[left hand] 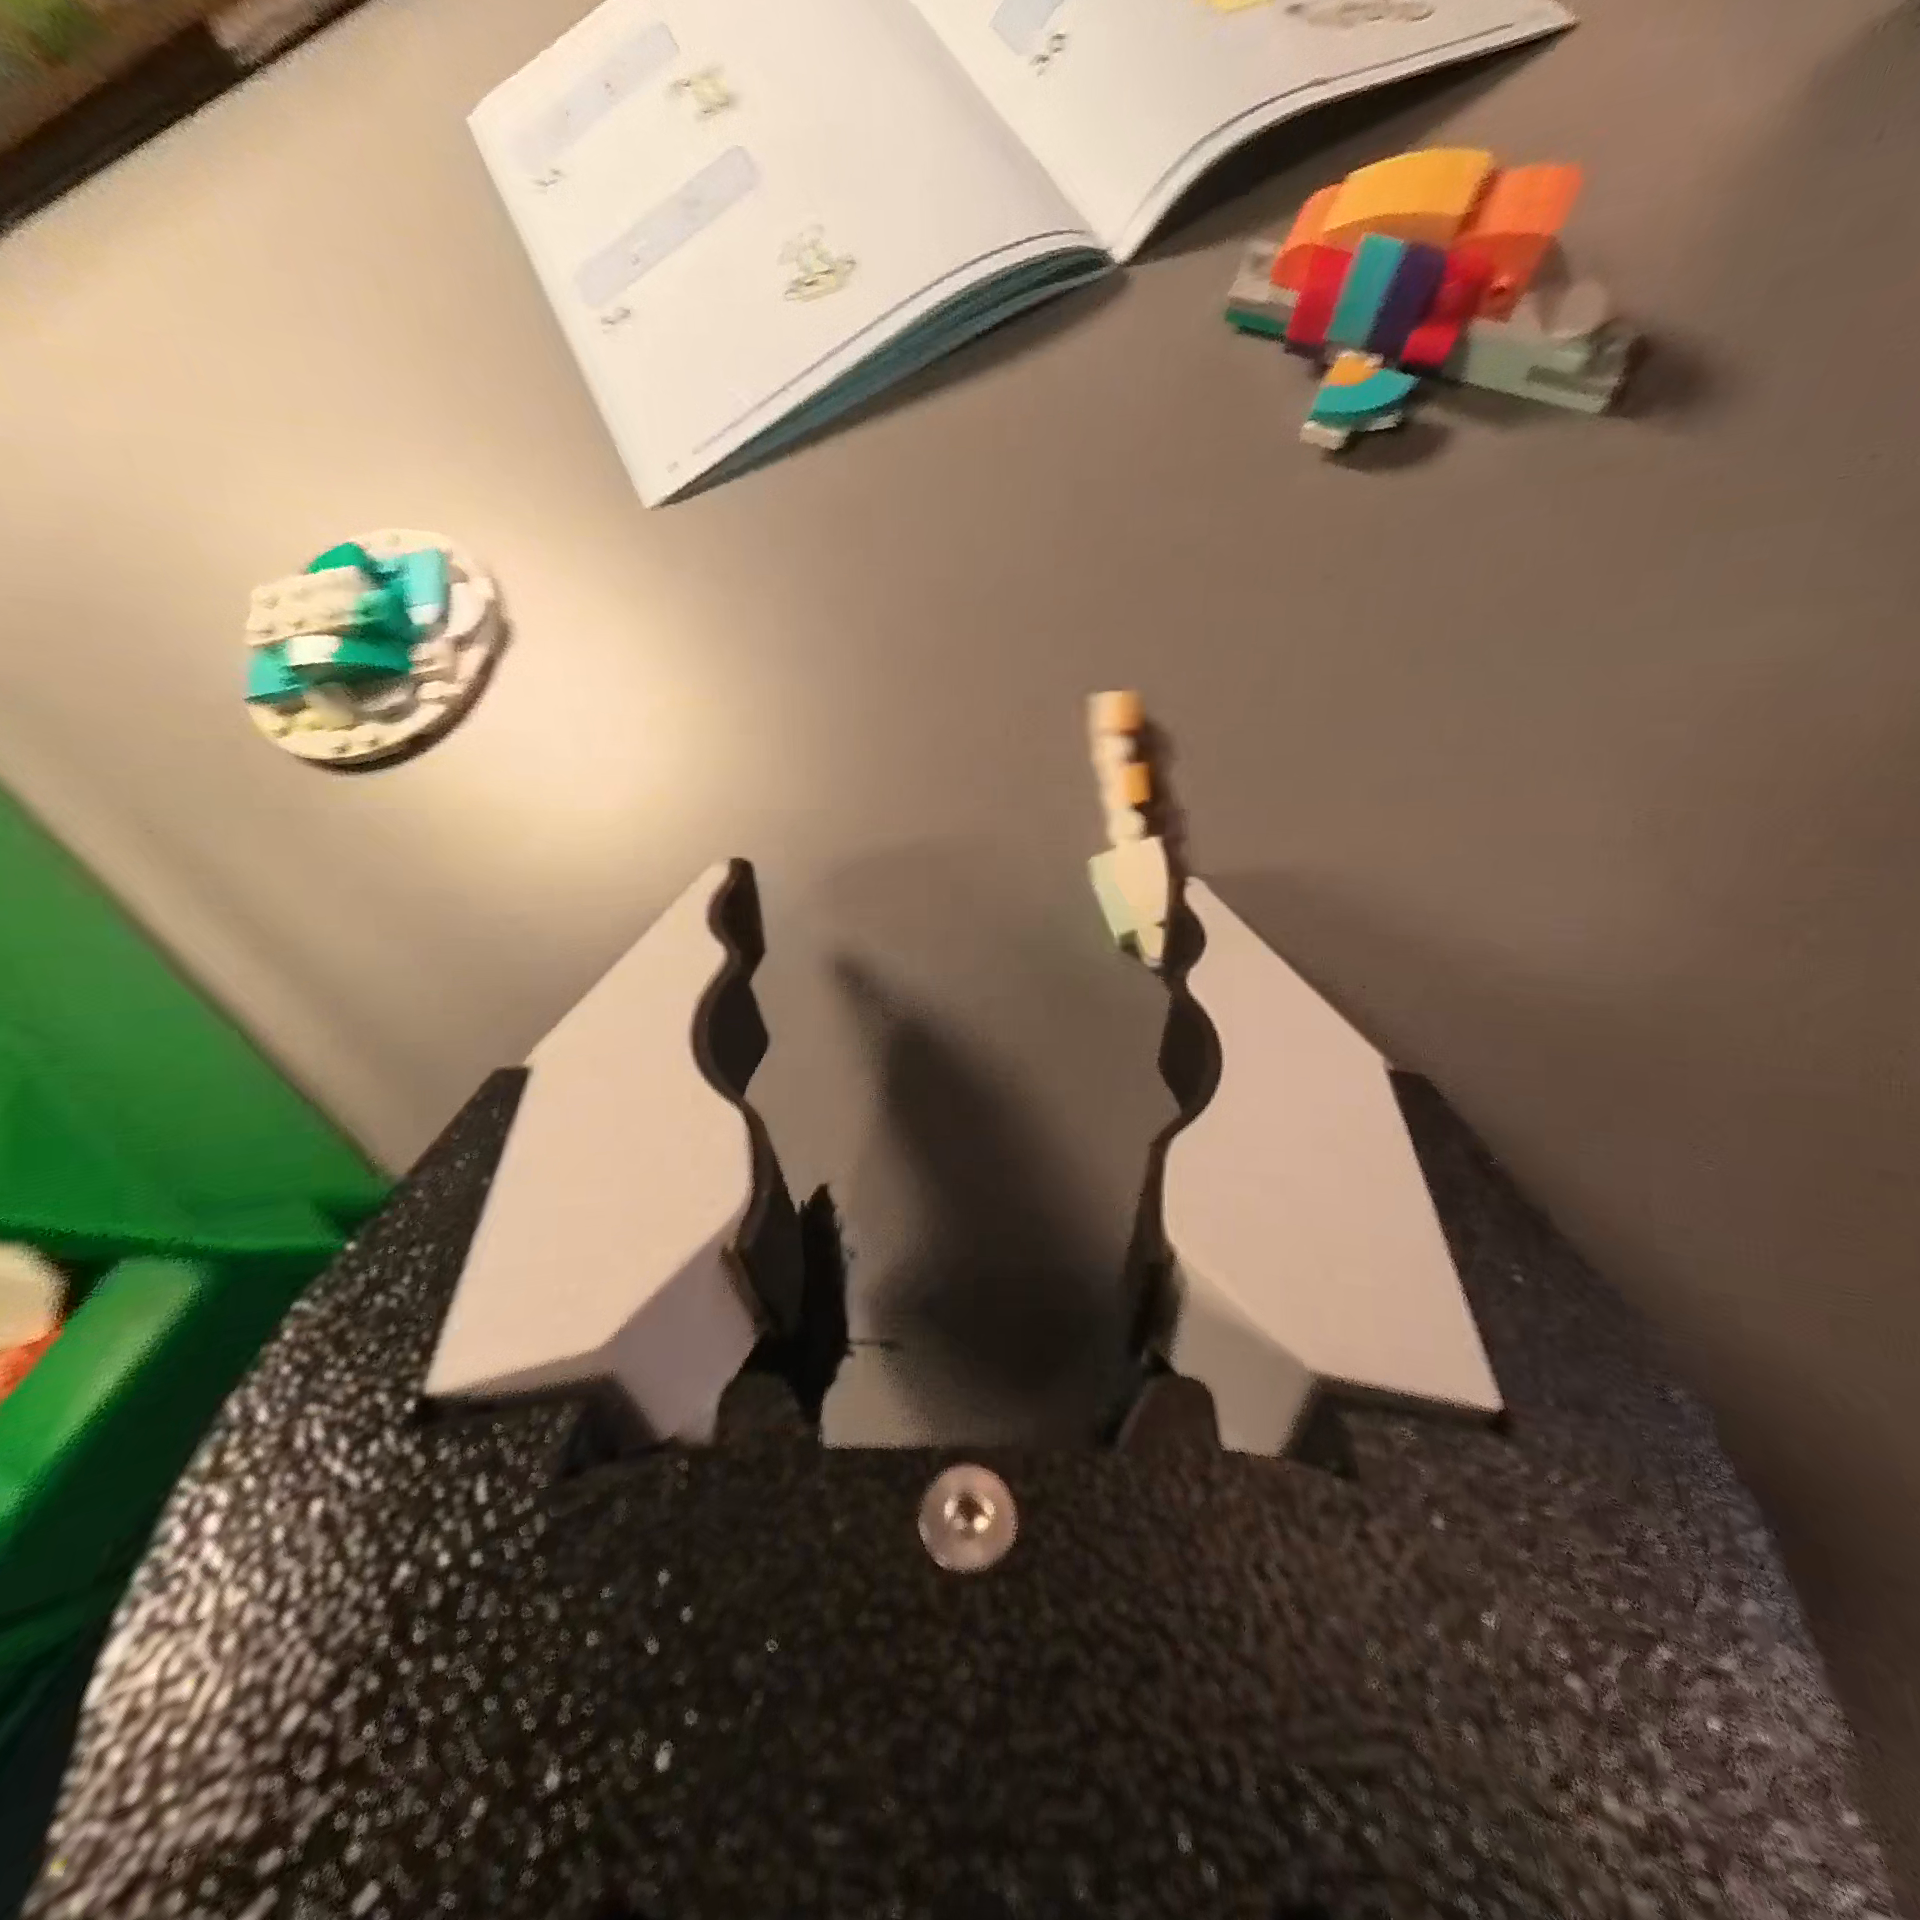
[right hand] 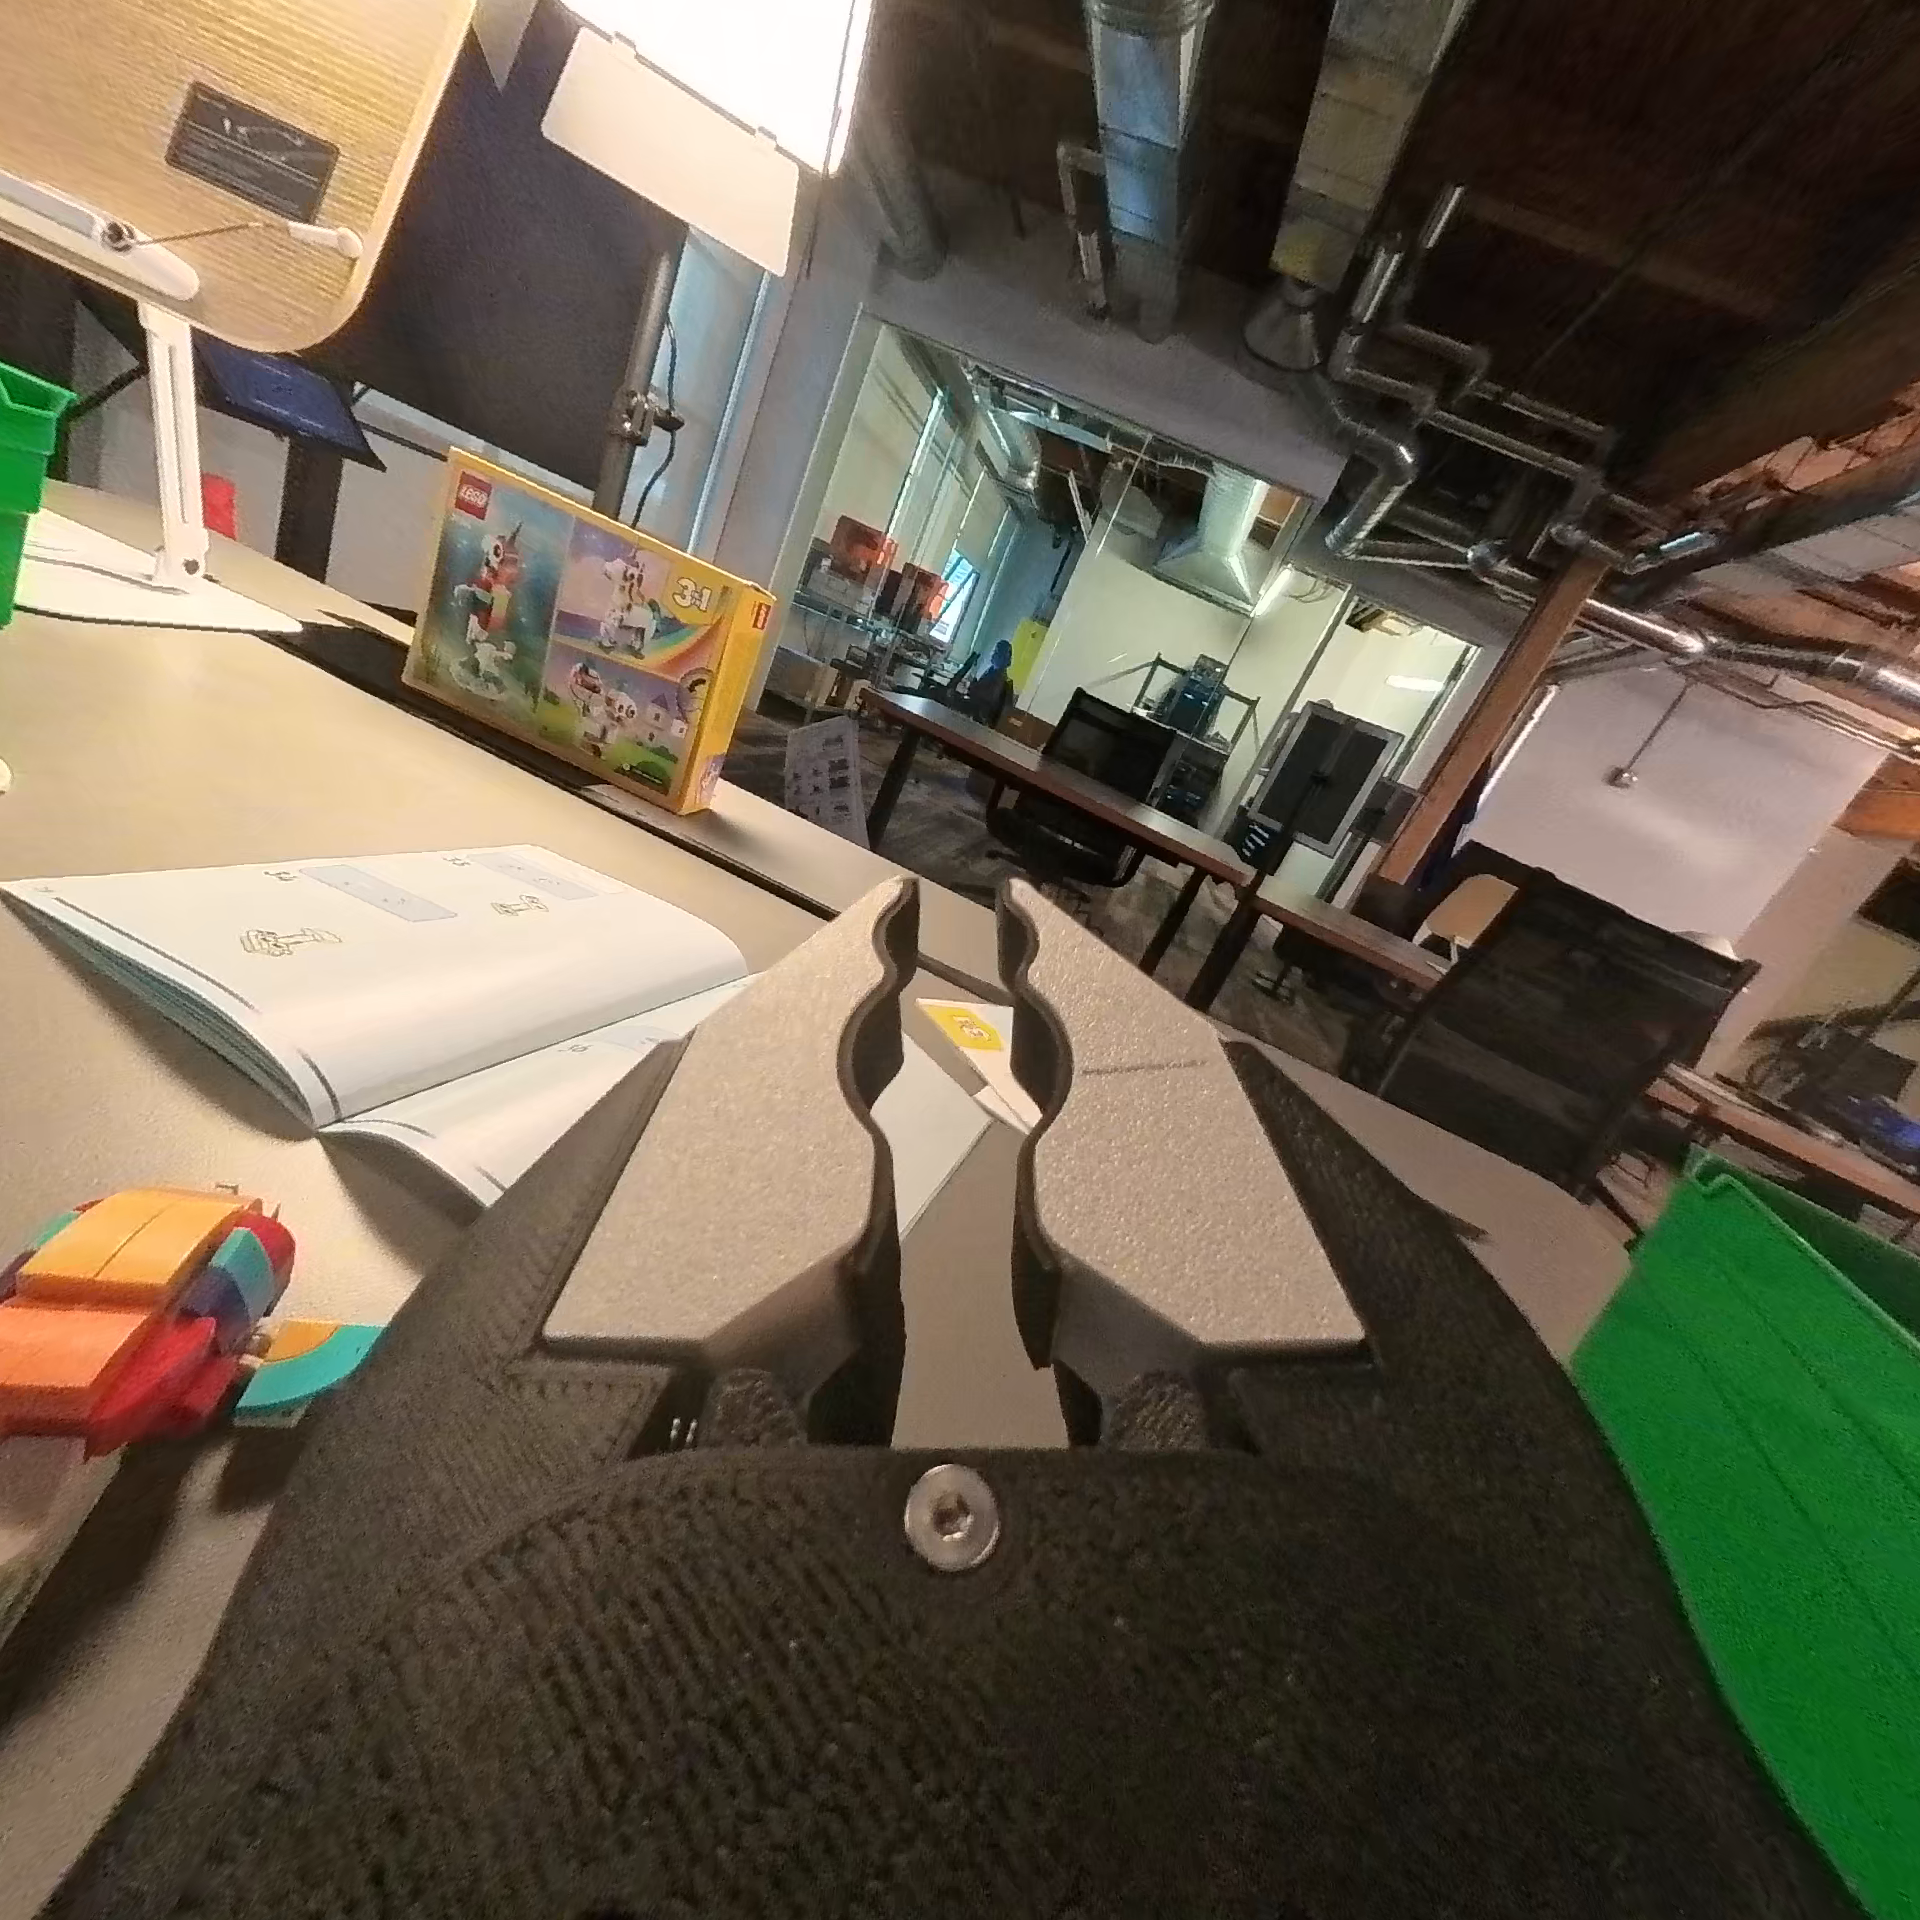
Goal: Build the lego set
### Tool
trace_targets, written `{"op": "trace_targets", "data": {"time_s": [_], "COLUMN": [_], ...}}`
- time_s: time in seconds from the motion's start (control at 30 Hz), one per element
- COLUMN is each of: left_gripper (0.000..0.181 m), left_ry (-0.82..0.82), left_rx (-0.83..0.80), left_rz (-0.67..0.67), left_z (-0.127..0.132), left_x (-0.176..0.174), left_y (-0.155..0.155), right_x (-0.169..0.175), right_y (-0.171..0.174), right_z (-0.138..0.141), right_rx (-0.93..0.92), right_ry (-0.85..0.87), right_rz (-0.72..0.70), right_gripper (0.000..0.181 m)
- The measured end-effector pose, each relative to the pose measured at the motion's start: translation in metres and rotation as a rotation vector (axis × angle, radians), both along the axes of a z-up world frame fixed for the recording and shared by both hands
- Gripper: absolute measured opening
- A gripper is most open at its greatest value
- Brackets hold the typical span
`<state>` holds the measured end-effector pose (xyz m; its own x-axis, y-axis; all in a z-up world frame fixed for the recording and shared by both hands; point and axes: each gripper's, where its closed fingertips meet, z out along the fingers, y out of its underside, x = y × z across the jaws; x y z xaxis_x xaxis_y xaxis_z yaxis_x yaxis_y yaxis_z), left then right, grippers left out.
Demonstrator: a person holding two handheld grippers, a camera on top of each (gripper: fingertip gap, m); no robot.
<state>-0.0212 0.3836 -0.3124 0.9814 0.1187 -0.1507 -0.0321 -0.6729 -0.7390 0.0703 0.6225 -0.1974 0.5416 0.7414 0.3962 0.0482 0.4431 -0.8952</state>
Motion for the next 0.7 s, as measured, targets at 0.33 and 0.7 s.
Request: {"op": "trace_targets", "data": {"time_s": [0.33, 0.7], "left_gripper": [0.053, 0.032], "left_ry": [-0.138, -0.204], "left_rx": [0.038, -0.098], "left_rz": [-0.37, -0.607], "left_z": [0.004, -0.004], "left_x": [0.029, 0.02], "left_y": [0.0, 0.005], "right_x": [0.001, 0.002], "right_y": [0.0, -0.003], "right_z": [0.0, -0.001], "right_rx": [0.001, 0.01], "right_ry": [0.0, -0.007], "right_rz": [-0.004, 0.002], "right_gripper": [0.012, 0.011]}}
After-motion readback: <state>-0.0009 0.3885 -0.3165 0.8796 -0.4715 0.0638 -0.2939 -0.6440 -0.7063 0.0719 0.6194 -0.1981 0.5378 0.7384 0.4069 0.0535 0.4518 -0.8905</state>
